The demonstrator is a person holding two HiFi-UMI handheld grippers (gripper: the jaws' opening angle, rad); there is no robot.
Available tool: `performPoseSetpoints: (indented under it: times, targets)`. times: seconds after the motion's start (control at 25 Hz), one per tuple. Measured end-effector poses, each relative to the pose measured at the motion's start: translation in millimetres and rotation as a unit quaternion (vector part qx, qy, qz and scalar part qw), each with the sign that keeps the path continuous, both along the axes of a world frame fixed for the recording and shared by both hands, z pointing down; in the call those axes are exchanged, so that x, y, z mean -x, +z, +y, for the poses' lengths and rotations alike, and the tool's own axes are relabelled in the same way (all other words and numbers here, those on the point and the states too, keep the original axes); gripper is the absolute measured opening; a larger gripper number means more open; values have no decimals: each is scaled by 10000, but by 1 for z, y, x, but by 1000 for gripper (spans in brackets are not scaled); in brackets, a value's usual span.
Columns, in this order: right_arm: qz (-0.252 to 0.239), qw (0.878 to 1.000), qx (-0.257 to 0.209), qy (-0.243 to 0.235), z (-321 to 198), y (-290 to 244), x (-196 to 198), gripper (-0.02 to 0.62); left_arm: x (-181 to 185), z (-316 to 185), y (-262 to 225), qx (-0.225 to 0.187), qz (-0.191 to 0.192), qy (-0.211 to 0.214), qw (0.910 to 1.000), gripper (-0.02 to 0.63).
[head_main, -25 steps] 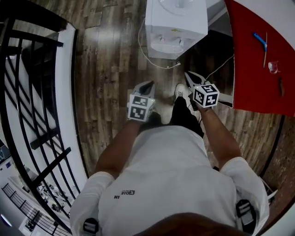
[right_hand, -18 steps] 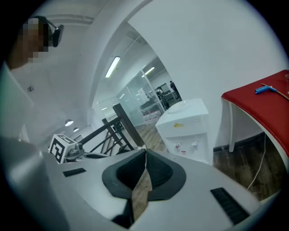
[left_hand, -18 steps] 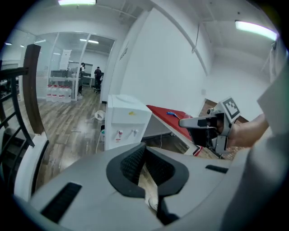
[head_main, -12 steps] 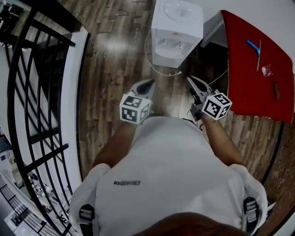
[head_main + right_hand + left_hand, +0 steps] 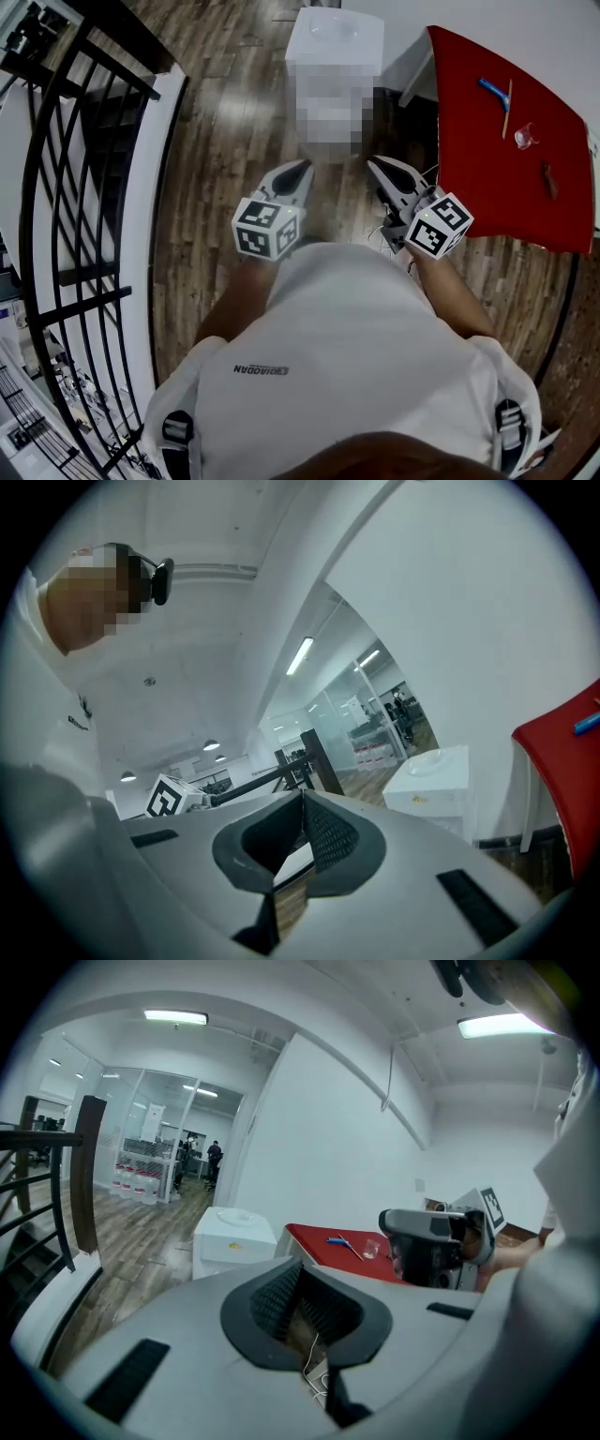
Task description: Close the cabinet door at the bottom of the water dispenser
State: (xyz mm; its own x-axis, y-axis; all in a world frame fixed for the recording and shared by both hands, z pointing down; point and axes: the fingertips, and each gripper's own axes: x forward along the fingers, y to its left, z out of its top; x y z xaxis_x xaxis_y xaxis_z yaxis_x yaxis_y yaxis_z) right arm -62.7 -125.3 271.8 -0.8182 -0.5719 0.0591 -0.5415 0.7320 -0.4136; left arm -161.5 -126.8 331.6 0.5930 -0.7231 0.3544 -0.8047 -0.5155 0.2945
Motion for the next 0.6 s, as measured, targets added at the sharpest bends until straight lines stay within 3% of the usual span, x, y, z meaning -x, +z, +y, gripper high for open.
performPoseSetpoints:
  times: [0.28, 0.48, 0.6]
  targets:
    - [-133, 9988, -469, 8, 43, -39, -42, 25, -43, 41, -29, -286, 104, -26, 9995, -5]
    - [-310, 9993, -192, -49, 52, -27, -62, 23, -54, 65, -36, -246, -126, -101, 9996, -5]
    - [-149, 9998, -150, -27, 58, -16, -66, 23, -51, 78, -39, -226, -282, -134, 9993, -5]
